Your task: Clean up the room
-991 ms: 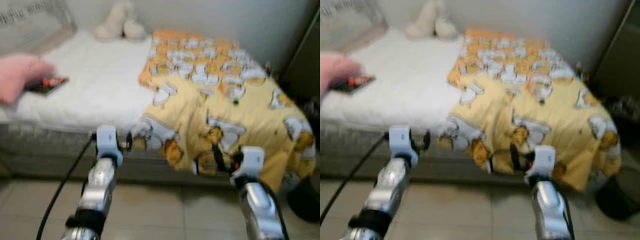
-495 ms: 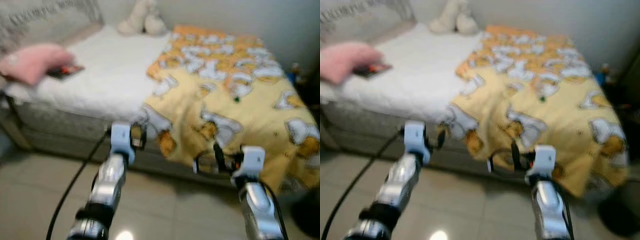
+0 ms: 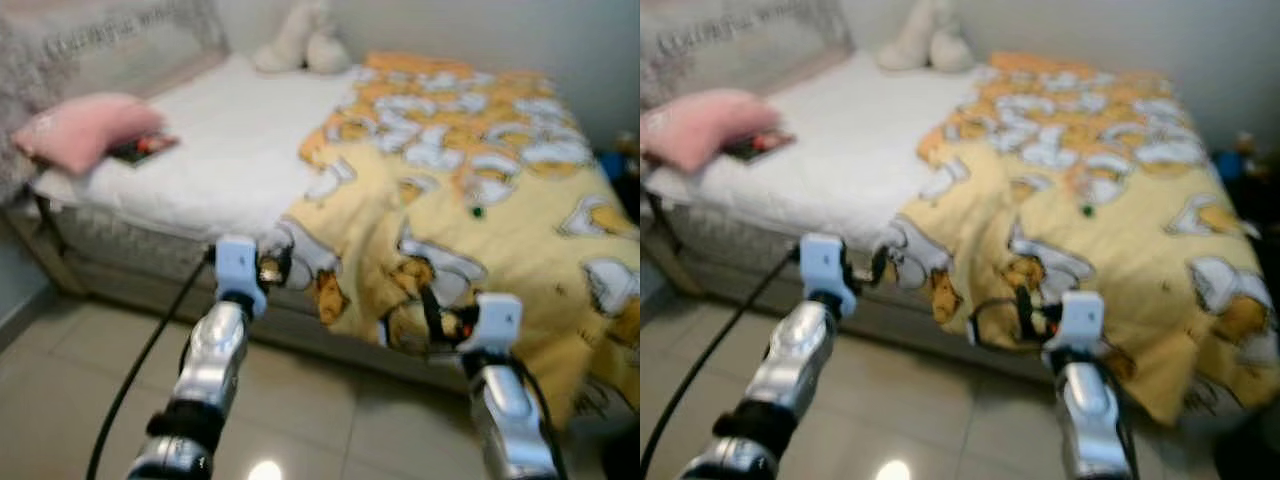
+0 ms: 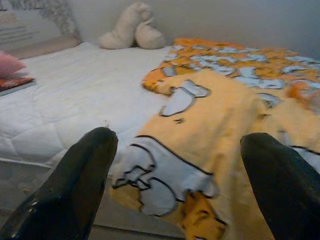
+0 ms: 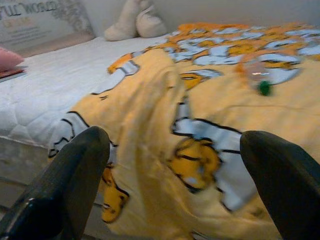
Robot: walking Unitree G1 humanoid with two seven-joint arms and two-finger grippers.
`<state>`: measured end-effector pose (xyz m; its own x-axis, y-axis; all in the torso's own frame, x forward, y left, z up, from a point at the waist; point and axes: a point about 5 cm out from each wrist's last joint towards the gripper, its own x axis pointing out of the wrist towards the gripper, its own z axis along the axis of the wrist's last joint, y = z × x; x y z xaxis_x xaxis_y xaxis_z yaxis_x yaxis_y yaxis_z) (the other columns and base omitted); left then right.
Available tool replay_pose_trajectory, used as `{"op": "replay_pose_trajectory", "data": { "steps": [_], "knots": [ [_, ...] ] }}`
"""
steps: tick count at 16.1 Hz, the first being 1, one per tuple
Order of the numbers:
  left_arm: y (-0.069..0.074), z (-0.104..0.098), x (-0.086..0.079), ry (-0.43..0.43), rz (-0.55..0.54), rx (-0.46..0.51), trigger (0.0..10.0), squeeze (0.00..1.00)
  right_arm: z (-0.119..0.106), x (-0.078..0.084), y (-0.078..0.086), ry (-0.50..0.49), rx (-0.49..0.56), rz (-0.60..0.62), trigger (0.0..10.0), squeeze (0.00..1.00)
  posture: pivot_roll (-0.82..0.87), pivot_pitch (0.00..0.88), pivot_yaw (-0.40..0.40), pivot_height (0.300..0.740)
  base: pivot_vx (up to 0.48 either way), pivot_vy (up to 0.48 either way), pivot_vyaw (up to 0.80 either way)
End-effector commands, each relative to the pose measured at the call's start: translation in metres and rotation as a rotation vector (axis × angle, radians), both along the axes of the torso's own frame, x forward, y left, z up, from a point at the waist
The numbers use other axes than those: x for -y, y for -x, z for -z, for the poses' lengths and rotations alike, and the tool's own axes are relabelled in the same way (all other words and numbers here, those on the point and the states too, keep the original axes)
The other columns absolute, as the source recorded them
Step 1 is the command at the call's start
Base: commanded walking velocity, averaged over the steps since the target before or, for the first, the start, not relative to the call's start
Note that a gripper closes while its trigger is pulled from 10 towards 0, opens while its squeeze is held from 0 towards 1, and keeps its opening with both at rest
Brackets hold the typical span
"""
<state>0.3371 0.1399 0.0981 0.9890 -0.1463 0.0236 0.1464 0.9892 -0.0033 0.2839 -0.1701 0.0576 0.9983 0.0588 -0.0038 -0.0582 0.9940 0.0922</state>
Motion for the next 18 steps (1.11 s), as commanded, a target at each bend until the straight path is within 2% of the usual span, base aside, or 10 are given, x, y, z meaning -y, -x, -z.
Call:
{"op": "replay_pose_trajectory", "data": {
  "steps": [1, 8, 10, 12, 18],
  "knots": [
    [-0.001, -0.003, 0.001, 0.003, 0.006, 0.014, 10.0, 0.00, -0.004, -0.005, -0.003, 0.003, 0.018, -0.020, 10.0, 0.00, 0.12, 0.000, 0.021, 0.740, 0.480, 0.000, 0.00],
    [-0.003, -0.007, 0.006, 0.002, 0.059, 0.037, 10.0, 0.00, -0.004, -0.006, -0.004, 0.016, 0.026, -0.029, 10.0, 0.00, 0.12, 0.000, 0.024, 0.740, 0.480, 0.000, 0.00],
    [0.005, -0.001, -0.004, -0.017, 0.070, 0.026, 10.0, 0.00, -0.003, -0.003, -0.002, 0.023, 0.018, -0.023, 10.0, 0.00, 0.12, 0.000, 0.027, 0.740, 0.480, 0.000, 0.00],
    [0.012, 0.008, -0.013, -0.003, 0.057, -0.012, 10.0, 0.00, 0.001, 0.004, 0.002, 0.038, -0.003, -0.008, 10.0, 0.00, 0.12, 0.000, 0.026, 0.740, 0.480, 0.000, -0.61],
    [0.006, 0.003, -0.003, 0.016, 0.060, -0.005, 10.0, 0.00, -0.001, 0.010, -0.001, 0.048, -0.003, -0.003, 10.0, 0.00, 0.12, 0.000, 0.015, 0.740, 0.480, 0.000, -0.76]
  ]
}}
